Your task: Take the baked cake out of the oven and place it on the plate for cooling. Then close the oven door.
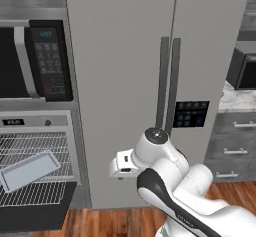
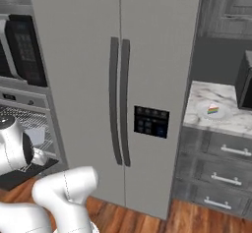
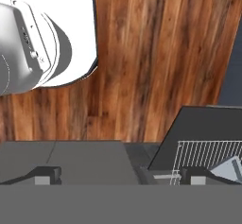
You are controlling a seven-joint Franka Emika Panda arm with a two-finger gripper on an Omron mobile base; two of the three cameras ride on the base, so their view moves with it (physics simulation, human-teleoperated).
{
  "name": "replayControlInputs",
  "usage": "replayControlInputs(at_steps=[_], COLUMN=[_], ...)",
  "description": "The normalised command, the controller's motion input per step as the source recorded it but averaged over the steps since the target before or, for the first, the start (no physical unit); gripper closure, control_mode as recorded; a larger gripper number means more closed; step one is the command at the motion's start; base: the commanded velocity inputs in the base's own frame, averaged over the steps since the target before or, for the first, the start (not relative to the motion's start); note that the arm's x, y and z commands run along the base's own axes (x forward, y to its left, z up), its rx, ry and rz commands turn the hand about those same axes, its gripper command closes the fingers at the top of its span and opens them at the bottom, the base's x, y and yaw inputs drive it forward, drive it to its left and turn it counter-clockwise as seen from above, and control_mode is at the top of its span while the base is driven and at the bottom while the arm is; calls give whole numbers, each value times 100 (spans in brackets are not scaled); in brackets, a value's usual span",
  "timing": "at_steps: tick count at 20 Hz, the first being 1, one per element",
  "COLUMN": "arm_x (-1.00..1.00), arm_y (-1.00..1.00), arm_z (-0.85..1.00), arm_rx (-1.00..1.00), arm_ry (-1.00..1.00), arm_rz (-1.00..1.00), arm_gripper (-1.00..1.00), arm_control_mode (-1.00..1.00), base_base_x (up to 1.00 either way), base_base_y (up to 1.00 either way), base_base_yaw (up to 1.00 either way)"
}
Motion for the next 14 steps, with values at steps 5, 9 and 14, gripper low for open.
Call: replayControlInputs(at_steps=[5,9,14], arm_x=[0,0,0], arm_y=[0,0,0], arm_z=[0,0,0], arm_rx=[0,0,0], arm_ry=[0,0,0], arm_rz=[0,0,0], arm_gripper=[-100,-100,-100], arm_control_mode=[100,100,100], base_base_x=[9,19,19], base_base_y=[43,31,44], base_base_yaw=[10,7,5])
